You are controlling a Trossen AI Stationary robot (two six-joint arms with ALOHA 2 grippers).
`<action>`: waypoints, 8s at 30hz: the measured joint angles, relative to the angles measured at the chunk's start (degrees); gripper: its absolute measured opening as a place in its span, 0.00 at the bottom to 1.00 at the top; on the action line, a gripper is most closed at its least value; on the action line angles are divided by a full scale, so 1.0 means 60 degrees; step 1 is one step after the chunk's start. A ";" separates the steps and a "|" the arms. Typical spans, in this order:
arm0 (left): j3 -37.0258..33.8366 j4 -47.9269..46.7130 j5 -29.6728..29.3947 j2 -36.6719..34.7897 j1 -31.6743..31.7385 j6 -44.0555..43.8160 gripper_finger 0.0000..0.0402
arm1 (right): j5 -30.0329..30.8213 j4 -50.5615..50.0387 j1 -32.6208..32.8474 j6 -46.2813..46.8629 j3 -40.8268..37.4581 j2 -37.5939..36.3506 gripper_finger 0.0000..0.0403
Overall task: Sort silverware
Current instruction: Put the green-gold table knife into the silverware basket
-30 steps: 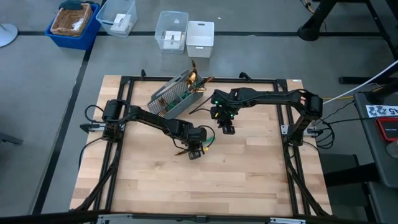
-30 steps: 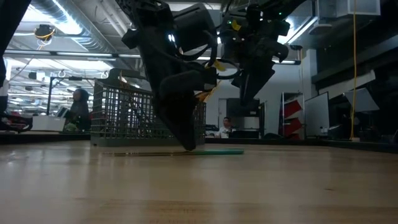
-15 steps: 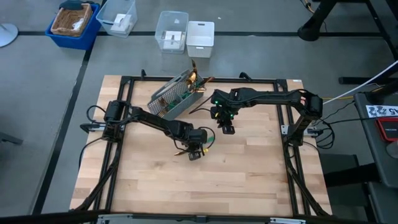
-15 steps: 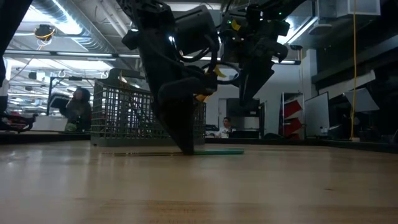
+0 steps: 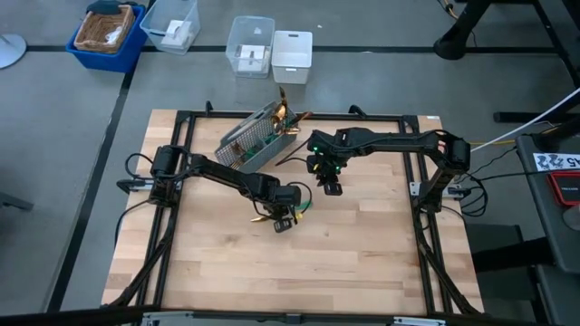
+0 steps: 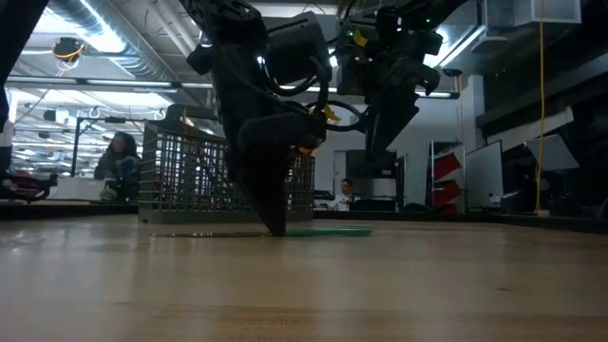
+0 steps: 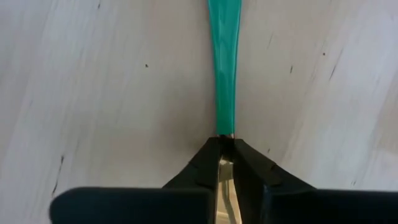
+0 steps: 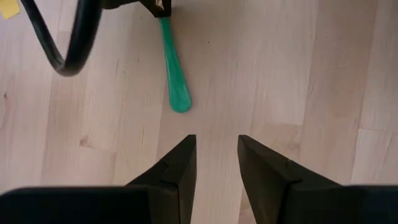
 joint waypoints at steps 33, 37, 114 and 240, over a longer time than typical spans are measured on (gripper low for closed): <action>-0.0062 0.0087 0.1392 -0.1089 0.0649 -0.1500 0.07 | -0.0011 -0.0128 0.0000 -0.0006 0.0000 0.0000 0.30; -0.0053 -0.0198 0.1203 -0.1662 0.0458 -0.1361 0.02 | -0.0179 0.0606 0.0004 -0.0036 -0.0201 0.0000 0.30; -0.4186 0.2559 -0.1980 -0.4291 -0.2259 -0.3291 0.01 | 0.1421 0.4018 0.2126 0.2418 -0.0834 0.2707 0.10; -0.4178 0.3738 -0.2060 -0.5577 -0.1373 -0.0047 0.01 | 0.2735 0.2081 0.3056 0.4969 0.0831 0.3223 0.10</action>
